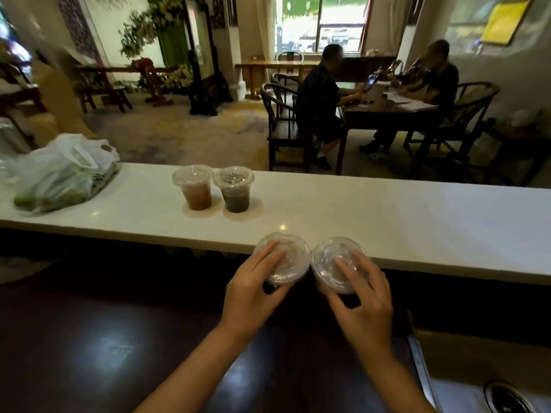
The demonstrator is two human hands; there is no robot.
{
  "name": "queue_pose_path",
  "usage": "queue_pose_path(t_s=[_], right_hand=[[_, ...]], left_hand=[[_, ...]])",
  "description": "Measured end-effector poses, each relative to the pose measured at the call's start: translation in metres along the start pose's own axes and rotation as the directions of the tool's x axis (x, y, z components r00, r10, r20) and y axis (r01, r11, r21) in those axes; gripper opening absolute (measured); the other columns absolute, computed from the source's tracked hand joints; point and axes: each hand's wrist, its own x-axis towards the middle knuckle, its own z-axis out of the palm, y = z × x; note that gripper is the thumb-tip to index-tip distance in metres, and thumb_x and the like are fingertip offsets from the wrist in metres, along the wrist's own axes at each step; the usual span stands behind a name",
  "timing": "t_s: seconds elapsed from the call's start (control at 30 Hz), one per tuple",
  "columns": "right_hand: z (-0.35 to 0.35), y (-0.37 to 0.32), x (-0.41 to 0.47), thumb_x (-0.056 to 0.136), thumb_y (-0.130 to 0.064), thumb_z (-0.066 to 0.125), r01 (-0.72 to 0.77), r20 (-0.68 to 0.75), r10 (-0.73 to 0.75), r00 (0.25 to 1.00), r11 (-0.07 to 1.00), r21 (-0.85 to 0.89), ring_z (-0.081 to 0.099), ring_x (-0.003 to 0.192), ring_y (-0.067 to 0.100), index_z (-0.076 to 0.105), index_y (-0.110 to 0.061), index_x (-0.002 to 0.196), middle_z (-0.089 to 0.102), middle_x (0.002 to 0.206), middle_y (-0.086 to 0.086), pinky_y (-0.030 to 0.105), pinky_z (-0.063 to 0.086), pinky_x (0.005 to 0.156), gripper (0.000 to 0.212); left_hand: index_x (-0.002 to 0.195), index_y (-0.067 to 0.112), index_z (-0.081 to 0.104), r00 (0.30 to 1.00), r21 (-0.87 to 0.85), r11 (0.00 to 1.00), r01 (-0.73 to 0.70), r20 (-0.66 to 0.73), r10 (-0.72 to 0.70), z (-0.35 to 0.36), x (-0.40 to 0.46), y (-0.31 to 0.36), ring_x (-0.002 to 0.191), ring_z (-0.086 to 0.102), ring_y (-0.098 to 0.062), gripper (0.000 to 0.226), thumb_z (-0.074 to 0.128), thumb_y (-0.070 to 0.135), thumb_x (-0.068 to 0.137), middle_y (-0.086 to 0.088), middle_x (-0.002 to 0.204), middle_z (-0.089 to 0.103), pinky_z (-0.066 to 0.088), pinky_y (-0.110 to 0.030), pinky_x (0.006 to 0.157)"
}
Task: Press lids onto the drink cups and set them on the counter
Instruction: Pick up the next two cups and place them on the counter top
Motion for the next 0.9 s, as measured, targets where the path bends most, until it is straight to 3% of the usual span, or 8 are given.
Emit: queue_pose_path(t_s=[0.1,0.2,0.27,0.37,0.53,0.7,0.9], right_hand=[[0.003,-0.011,0.051,0.064,-0.010,0.083,-0.013,0.010,0.013,1.000,0.999,0.031,0.050,0.117,0.025,0.064,-0.013,0.117,0.055,0.127,0.010,0.026,0.041,0.098,0.057],[0.010,-0.013,0.098,0.066,-0.011,0.082,-0.025,0.055,0.024,0.998,1.000,0.018,0.050,0.117,0.024,0.061,-0.014,0.120,0.054,0.129,0.008,0.034,0.044,0.094,0.058],[0.017,-0.006,0.120,0.068,-0.012,0.081,-0.102,0.090,0.099,0.991,0.995,0.022,0.050,0.116,0.023,0.058,-0.015,0.123,0.054,0.129,0.007,0.038,0.047,0.094,0.059],[0.030,0.010,0.138,0.072,-0.015,0.078,-0.192,0.125,0.192,0.973,0.981,-0.007,0.050,0.116,0.021,0.057,-0.015,0.126,0.053,0.131,0.005,0.041,0.047,0.096,0.058],[0.050,0.037,0.148,0.073,-0.018,0.078,-0.213,0.190,0.224,0.956,0.974,-0.079,0.048,0.118,0.021,0.058,-0.019,0.123,0.052,0.133,0.003,0.038,0.046,0.097,0.054],[0.067,0.052,0.152,0.073,-0.020,0.077,-0.211,0.245,0.222,0.944,0.975,-0.071,0.048,0.117,0.019,0.058,-0.022,0.123,0.052,0.133,0.002,0.032,0.043,0.093,0.053],[0.077,0.056,0.157,0.072,-0.021,0.077,-0.185,0.261,0.202,0.944,0.979,-0.087,0.048,0.118,0.021,0.059,-0.021,0.122,0.052,0.133,0.003,0.035,0.046,0.094,0.053]], left_hand=[[0.122,0.015,0.058,1.000,0.024,0.999,-0.031,0.008,0.031,-0.013,0.049,0.009,0.122,0.051,-0.007,0.057,0.080,0.024,0.070,0.001,0.134,0.055,0.042,-0.021,0.100],[0.121,0.020,0.054,0.999,0.046,0.999,-0.012,0.037,0.010,-0.017,0.089,0.010,0.118,0.052,-0.010,0.057,0.079,0.026,0.070,0.005,0.134,0.053,0.050,-0.031,0.093],[0.121,0.019,0.054,0.998,0.047,0.999,0.020,0.054,-0.023,-0.013,0.106,0.005,0.117,0.053,-0.012,0.056,0.078,0.024,0.071,0.005,0.134,0.053,0.051,-0.034,0.092],[0.121,0.018,0.054,0.995,0.056,0.995,0.077,0.059,-0.081,-0.003,0.120,-0.010,0.119,0.051,-0.012,0.054,0.077,0.019,0.072,0.006,0.135,0.052,0.047,-0.029,0.094],[0.119,0.017,0.057,0.985,0.133,0.979,0.153,0.056,-0.161,0.015,0.137,-0.035,0.120,0.048,-0.012,0.051,0.076,0.020,0.072,0.006,0.136,0.049,0.040,-0.020,0.090],[0.118,0.018,0.059,0.977,0.149,0.967,0.205,0.020,-0.210,0.026,0.142,-0.047,0.115,0.050,-0.016,0.050,0.077,0.024,0.072,0.003,0.134,0.047,0.044,-0.025,0.086],[0.120,0.016,0.059,0.979,0.172,0.965,0.198,0.015,-0.204,0.031,0.150,-0.053,0.116,0.049,-0.018,0.051,0.077,0.022,0.072,0.000,0.135,0.048,0.045,-0.028,0.089]])
